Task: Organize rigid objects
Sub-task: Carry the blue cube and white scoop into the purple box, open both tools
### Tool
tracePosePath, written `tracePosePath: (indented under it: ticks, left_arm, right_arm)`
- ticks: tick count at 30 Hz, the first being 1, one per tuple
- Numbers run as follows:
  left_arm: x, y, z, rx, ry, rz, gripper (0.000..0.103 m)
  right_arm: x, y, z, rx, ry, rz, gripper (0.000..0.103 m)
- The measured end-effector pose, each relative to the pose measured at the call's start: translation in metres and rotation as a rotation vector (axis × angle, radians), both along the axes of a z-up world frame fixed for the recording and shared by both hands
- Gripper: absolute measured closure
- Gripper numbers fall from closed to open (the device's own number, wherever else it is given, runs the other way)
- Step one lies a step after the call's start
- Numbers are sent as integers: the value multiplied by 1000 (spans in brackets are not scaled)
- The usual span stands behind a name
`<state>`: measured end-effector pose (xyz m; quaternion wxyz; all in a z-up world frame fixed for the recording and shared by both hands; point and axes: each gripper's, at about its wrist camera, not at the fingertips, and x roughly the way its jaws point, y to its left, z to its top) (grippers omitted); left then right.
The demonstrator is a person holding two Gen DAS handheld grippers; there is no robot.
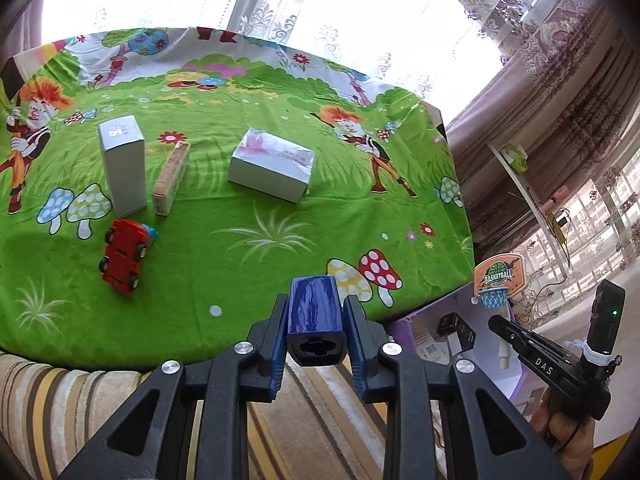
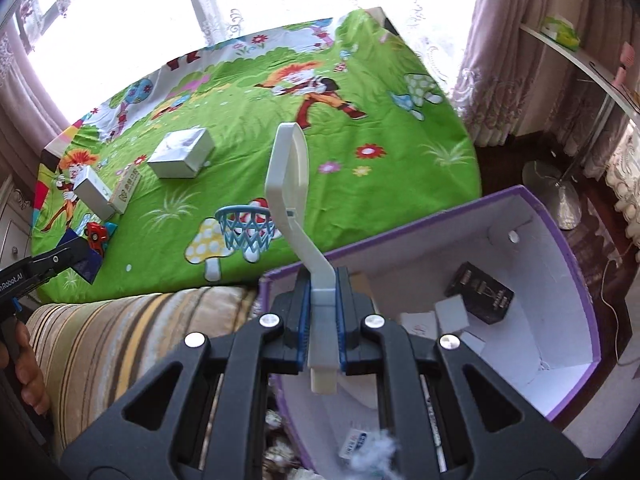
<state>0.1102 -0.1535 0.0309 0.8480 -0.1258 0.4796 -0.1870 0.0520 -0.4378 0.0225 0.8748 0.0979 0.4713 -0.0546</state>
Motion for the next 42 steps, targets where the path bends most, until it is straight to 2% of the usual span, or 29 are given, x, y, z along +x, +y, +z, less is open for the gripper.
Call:
tracePosePath:
  ticks: [6, 14, 24, 35, 37, 39, 41, 42]
  left_arm:
    - [-8, -38, 5, 3, -6, -82, 75]
    - [-15, -80, 8, 14, -9, -171, 75]
    - [-25, -121, 10, 23, -13, -263, 75]
    - [-29, -145, 9, 13, -5, -320, 75]
    - [-28, -147, 8, 2, 3, -325, 75]
    - [-26, -149, 5, -8, 20, -326, 73]
    - [-25, -151, 1, -16, 38, -331, 69]
    - [-25, -152, 0, -14, 43, -330, 64]
  right_arm:
    - [-34, -60, -8, -18, 31, -133, 89]
    - [-64, -110, -27, -19, 81, -244, 89]
    - [-81, -145, -33, -26, 103, -343, 89]
    - [-81, -154, -37, -45, 128, -380, 89]
    - [-82, -157, -38, -56, 140, -394, 84]
    - [-81, -158, -38, -56, 146, -399, 62]
    - [-82, -157, -38, -40, 138, -392, 54]
    - [-81, -156, -38, -40, 140, -385, 53]
